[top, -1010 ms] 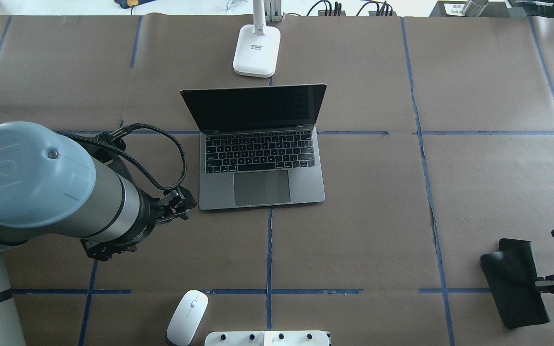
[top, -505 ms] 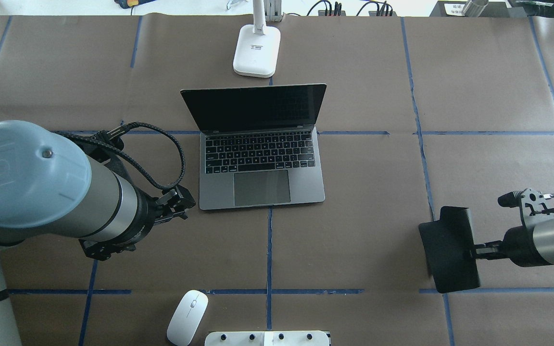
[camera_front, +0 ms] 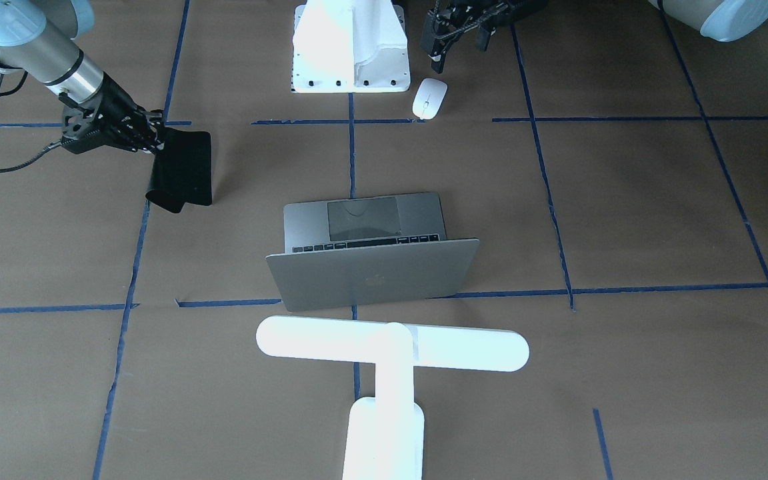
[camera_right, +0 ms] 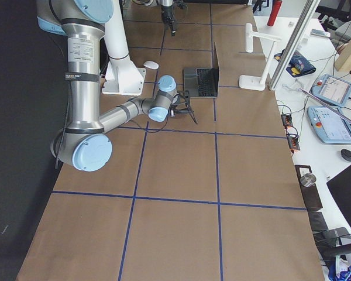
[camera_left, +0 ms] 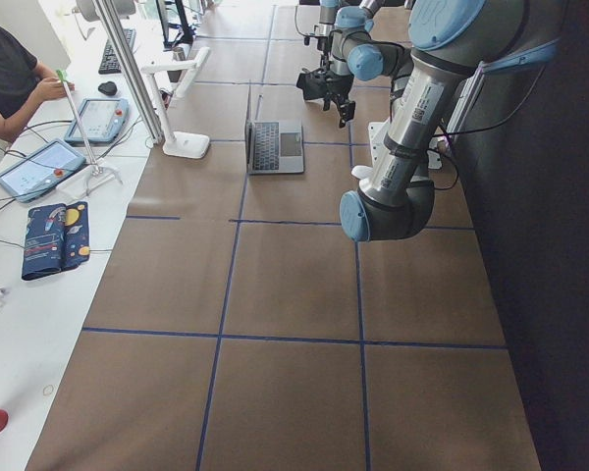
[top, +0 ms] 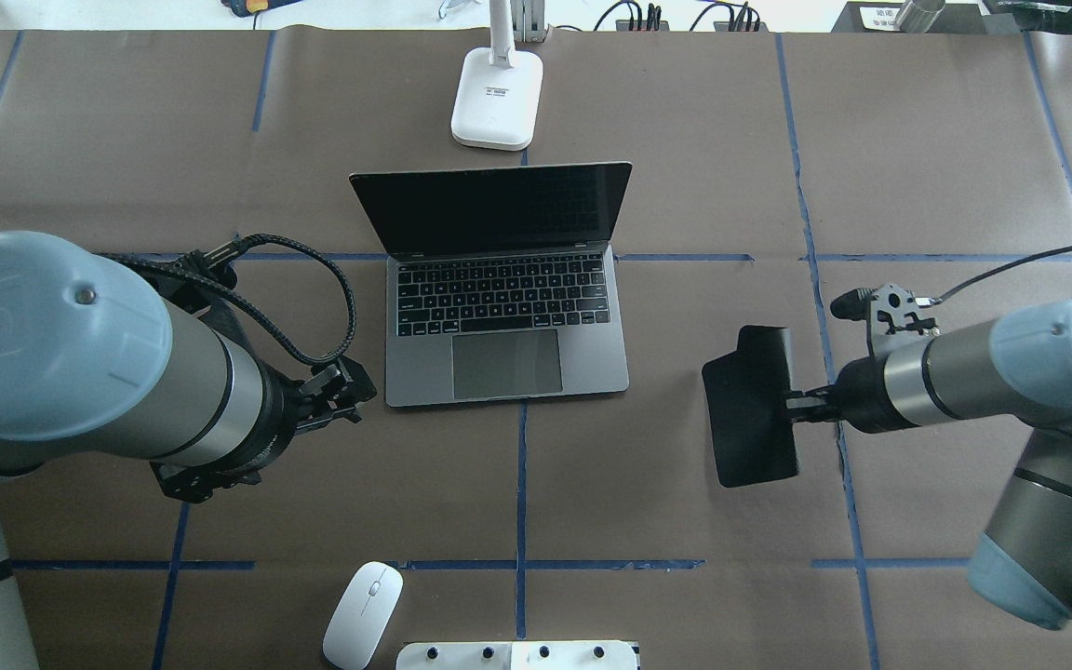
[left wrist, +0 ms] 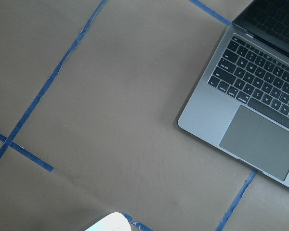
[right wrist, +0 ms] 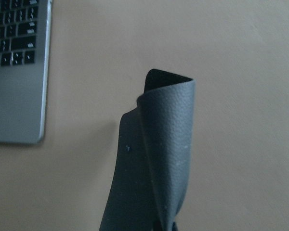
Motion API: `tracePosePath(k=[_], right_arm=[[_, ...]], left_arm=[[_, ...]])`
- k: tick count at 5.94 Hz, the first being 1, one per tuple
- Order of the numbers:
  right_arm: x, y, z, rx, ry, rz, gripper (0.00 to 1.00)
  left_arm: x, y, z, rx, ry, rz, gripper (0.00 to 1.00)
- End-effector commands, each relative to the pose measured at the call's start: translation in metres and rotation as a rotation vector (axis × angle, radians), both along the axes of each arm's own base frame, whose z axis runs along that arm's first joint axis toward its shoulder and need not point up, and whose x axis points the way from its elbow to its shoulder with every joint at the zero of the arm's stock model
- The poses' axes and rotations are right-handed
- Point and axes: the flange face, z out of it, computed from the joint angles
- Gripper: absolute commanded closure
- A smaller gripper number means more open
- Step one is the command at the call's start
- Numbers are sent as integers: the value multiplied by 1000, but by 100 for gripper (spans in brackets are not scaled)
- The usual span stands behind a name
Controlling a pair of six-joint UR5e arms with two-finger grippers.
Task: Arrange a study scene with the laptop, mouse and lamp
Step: 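Drag the mouse pad with the right gripper beside the laptop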
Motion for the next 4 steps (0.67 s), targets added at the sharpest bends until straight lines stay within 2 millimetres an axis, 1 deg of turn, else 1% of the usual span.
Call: tracePosePath(k=[1, 2, 3, 4], right_arm=[[-59, -67, -30, -12, 15, 40, 100], [-65, -81, -29, -15, 25, 54, 100], [-70, -93, -32, -18, 29, 65, 100], [-69, -98, -26, -26, 40, 71, 100]], left_arm=[[1, 0, 3, -2, -6, 2, 0], [1, 0, 3, 1, -8, 5, 0], [1, 0, 3, 1, -8, 5, 0], [1, 0, 3, 2, -7, 6, 0]])
